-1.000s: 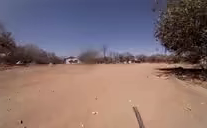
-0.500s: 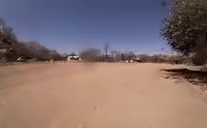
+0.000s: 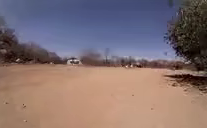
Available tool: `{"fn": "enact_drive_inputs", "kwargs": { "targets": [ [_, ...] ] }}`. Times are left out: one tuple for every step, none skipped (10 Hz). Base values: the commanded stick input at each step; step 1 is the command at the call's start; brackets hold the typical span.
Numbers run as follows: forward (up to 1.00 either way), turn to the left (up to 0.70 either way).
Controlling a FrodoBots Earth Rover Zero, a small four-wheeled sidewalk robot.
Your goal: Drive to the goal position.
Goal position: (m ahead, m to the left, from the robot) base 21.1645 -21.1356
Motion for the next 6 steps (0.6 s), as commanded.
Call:
{"fn": "enact_drive_inputs", "kwargs": {
  "targets": [
    [1.00,-0.27],
    [1.00,-0.27],
    [1.00,-0.27],
    [1.00,-0.27],
    [1.00,-0.27],
    [1.00,-0.27]
  ]
}}
